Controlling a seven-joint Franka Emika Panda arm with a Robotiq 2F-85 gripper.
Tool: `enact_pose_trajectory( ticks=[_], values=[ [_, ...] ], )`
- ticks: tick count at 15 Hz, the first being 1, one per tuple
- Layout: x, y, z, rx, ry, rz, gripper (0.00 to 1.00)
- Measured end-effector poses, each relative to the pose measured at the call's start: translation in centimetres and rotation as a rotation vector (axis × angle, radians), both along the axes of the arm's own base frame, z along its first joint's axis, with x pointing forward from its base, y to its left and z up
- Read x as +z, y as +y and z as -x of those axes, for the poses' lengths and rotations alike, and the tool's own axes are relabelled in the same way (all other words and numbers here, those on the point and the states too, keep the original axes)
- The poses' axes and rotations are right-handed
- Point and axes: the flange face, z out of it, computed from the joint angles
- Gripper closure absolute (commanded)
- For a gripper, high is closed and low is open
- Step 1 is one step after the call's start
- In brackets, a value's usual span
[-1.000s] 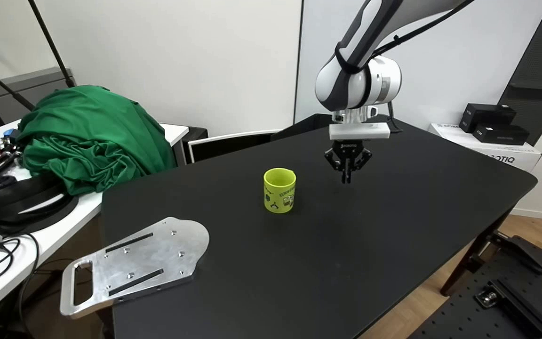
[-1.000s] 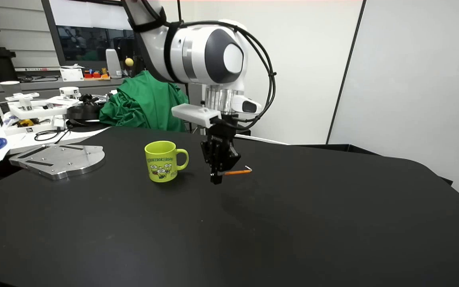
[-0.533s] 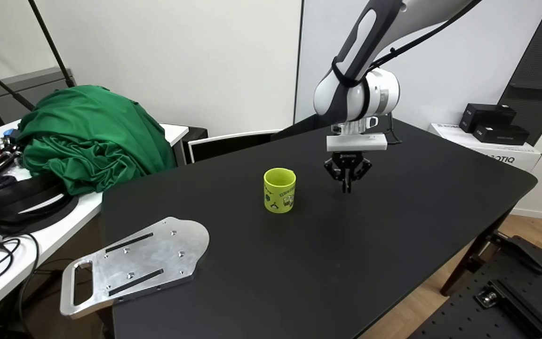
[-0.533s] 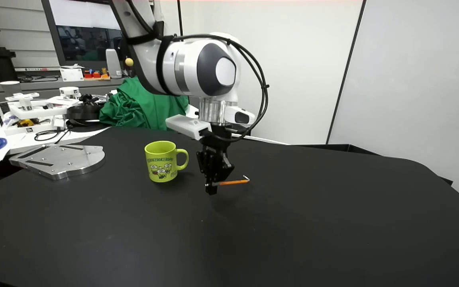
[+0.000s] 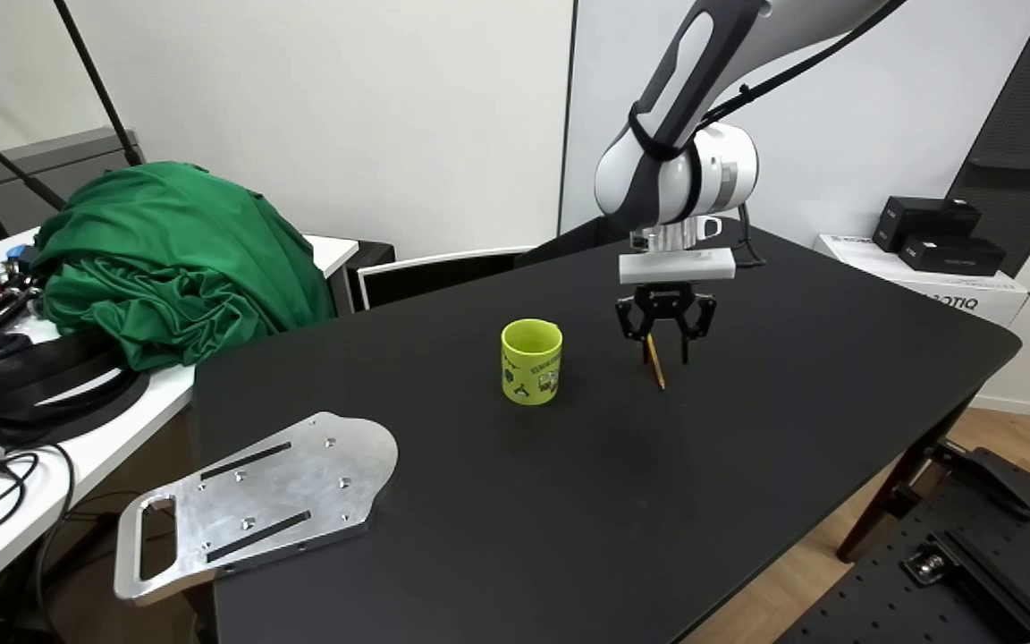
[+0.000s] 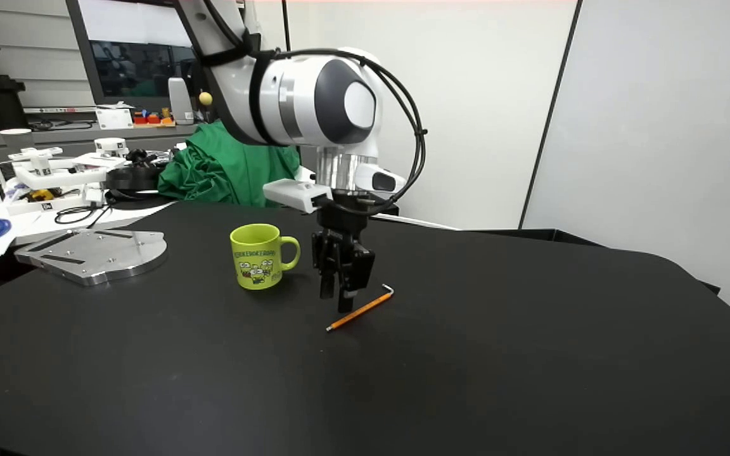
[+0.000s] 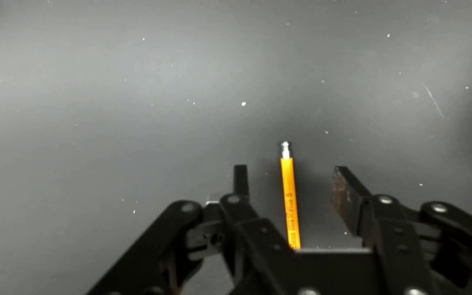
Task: Remove the thing from the mug and put it on the table
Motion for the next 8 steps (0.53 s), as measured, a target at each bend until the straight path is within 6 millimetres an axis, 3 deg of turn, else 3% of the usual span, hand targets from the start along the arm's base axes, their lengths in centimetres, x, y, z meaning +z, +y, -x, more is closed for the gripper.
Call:
enact_pose_trajectory(
  ticks=[1,2,5,8],
  values=[
    [0.29,0.04,-0.04,-0.002,0.01,-0.004,0.05],
    [0.67,0.19,-0.06,0.005,0.025,-0.012,0.24],
    [0.72,0.31,-0.08,0.007,0.027,-0.015,0.05],
    [0.4,0.27,0.0,0.007,0.03,-0.014,0.04]
  ],
)
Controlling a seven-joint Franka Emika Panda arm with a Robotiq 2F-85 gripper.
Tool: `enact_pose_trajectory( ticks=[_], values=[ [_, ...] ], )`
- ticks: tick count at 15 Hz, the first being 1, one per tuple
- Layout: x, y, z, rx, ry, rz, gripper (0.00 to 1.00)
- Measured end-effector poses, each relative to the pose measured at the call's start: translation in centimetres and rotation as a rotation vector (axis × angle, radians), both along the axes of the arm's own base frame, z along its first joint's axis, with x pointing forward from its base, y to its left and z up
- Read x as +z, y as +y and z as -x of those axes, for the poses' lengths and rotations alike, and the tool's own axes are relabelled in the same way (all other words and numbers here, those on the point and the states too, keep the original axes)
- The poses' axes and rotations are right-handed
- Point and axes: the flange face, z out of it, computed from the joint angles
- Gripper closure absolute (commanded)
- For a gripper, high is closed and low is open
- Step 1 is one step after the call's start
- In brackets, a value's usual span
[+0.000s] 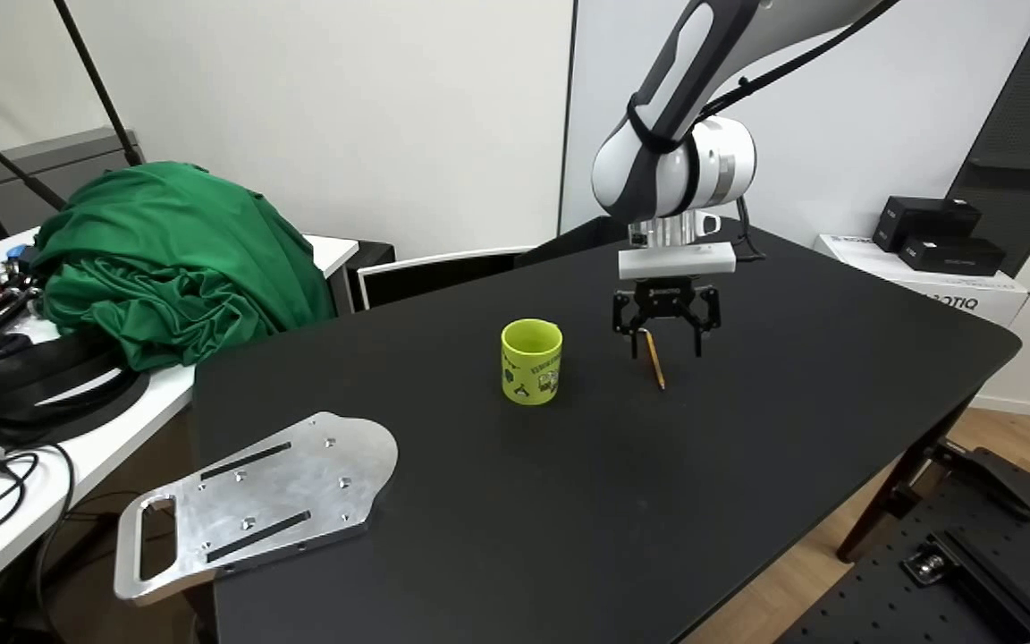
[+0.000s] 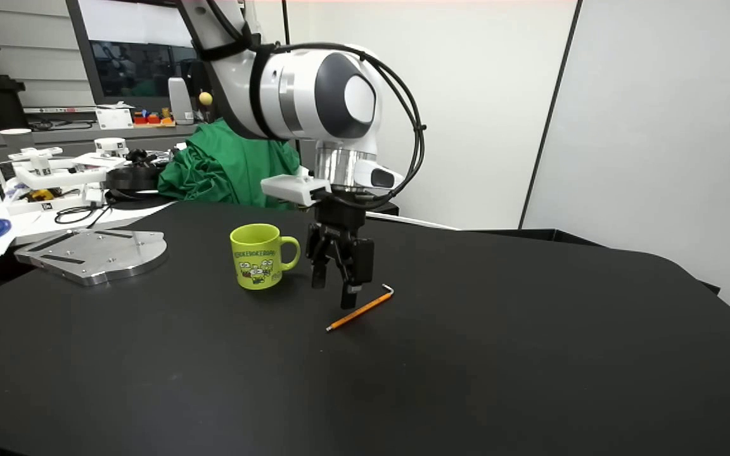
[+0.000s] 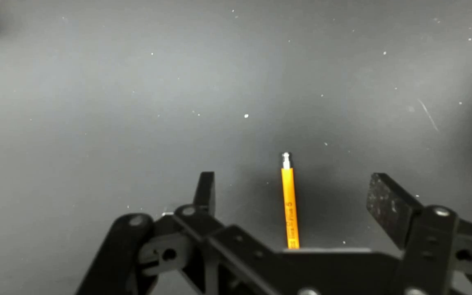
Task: Remove the thing from the mug and put it on the table
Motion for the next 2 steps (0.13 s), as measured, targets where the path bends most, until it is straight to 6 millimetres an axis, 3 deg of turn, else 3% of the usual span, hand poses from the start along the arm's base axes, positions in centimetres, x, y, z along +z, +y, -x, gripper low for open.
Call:
enact_pose_trajectory(
  ticks=[2],
  values=[
    [-0.01,0.0,0.0,0.0,0.0,0.0,0.04]
  ],
)
